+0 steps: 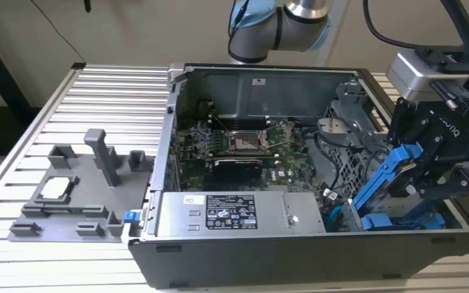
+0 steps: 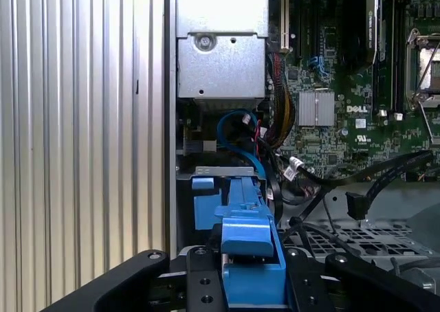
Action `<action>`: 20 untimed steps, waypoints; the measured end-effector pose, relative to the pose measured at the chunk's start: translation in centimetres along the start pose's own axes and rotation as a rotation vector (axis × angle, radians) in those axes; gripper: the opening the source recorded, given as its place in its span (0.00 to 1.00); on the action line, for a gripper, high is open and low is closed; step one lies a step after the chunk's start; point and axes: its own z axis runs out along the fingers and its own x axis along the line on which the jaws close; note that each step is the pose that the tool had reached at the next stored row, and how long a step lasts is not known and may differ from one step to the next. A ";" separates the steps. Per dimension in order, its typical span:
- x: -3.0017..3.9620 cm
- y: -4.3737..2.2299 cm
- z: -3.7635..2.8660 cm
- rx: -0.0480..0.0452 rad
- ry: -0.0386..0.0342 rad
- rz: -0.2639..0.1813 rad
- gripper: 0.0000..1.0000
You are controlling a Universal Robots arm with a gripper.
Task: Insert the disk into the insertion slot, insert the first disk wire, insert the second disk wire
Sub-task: 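Insert the disk into the insertion slot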
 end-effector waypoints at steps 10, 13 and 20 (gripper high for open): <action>0.00 0.00 0.00 0.0001 0.0000 0.000 0.47; 0.00 0.00 0.00 0.0001 0.0000 0.000 0.45; -0.03 0.21 0.06 0.0093 -0.0033 0.003 0.32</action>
